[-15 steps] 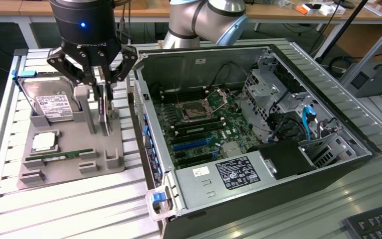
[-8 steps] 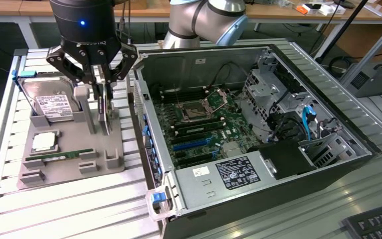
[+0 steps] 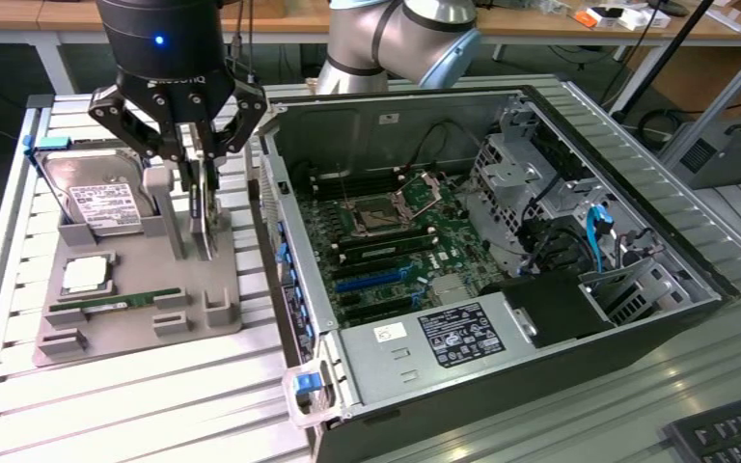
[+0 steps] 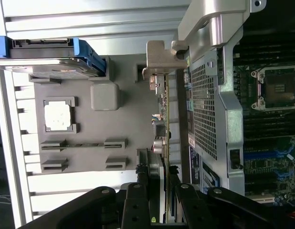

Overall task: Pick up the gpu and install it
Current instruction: 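Pick up the gpu and move the gpu toward the slot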

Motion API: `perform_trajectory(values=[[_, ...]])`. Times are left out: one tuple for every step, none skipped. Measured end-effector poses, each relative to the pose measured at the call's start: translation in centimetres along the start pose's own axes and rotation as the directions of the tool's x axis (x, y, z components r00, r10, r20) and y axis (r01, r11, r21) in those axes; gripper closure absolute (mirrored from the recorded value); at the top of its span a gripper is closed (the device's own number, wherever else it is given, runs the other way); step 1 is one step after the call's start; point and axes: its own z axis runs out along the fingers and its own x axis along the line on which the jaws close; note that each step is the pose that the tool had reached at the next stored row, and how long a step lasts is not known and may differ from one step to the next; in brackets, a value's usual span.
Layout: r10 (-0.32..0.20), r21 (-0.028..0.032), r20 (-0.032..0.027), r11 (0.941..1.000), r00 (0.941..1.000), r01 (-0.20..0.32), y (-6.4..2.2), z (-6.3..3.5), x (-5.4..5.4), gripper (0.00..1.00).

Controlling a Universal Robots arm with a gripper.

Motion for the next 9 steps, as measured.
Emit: perform_trajectory(values=[[0.0, 0.0, 0.0, 1.0, 1.0, 0.0, -0.01, -0.05, 0.0, 0.73], [0.0, 0.0, 0.0, 1.0, 1.0, 0.0, -0.01, -0.08, 0.0, 0.73], [0.0, 0.0, 0.0, 1.0, 1.0, 0.0, -0.02, -0.11, 0.0, 0.73], [0.0, -0.0001, 0.0, 1.0, 1.0, 0.0, -0.02, -0.14, -0.01, 0.73], [0.0, 0.0, 0.0, 1.0, 1.0, 0.0, -0.03, -0.17, -0.01, 0.73], [0.0, 0.0, 0.0, 1.0, 1.0, 0.0, -0.03, -0.2, -0.01, 0.73], [0.0, 0.0, 0.0, 1.0, 1.0, 0.0, -0.03, -0.24, -0.01, 0.73], [0.0, 0.0, 0.0, 1.0, 1.0, 0.0, -0.04, -0.27, -0.01, 0.73], [0.0, 0.0, 0.0, 1.0, 1.0, 0.0, -0.04, -0.31, -0.01, 0.73]])
